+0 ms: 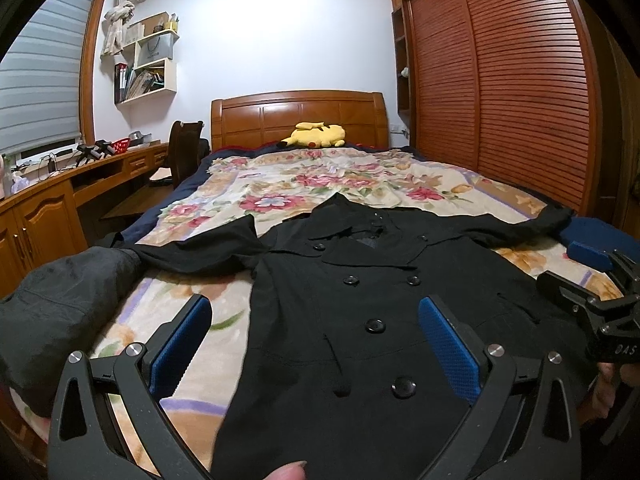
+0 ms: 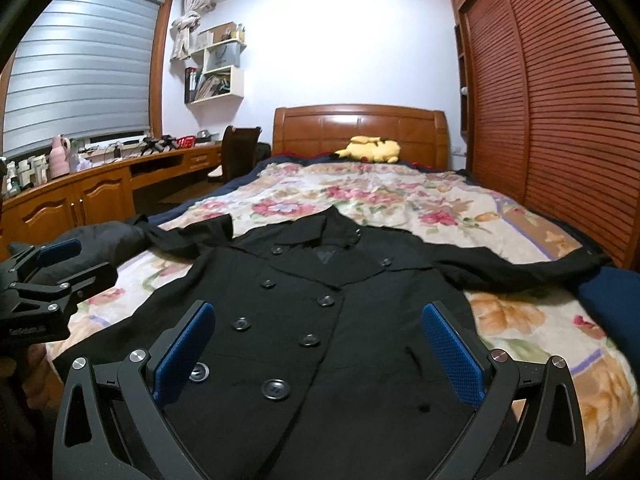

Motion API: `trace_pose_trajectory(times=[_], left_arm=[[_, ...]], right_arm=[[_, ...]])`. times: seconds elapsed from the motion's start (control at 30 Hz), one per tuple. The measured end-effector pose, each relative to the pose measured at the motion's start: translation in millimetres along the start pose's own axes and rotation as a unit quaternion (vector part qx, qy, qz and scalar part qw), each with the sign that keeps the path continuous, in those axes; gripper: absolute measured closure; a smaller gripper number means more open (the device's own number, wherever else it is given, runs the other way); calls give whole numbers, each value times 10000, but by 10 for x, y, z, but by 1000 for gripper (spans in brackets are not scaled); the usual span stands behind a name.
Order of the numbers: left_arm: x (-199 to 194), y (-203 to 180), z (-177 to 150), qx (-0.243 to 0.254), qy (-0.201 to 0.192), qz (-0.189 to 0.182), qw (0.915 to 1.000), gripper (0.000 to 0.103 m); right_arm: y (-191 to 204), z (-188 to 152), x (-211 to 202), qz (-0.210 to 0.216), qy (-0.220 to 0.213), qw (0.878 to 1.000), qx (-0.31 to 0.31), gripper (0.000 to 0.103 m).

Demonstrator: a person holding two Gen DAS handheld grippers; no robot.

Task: Fold large clothes
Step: 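Move the left gripper down to the coat sleeve nearest it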

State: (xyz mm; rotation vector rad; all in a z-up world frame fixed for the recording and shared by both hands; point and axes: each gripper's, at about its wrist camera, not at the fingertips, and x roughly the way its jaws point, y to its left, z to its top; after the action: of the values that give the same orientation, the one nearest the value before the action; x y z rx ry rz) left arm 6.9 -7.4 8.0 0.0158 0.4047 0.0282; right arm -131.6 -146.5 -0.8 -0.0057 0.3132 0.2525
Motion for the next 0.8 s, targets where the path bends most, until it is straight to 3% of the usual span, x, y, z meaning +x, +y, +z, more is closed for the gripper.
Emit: trace_pose_trajectory(times=[0.13,0.43,0.8], left_arm=[[27,170,36,-222,68,-125,9997,0],[51,531,108,-75,56,29,10000,0],[375,861,163,93,251,218,9994,0]], right_arm=[[51,115,56,164,44,9999,9,0],[136,274,239,316,35,9992,-223,0],[204,365,516,453,59,9982,-385,0]])
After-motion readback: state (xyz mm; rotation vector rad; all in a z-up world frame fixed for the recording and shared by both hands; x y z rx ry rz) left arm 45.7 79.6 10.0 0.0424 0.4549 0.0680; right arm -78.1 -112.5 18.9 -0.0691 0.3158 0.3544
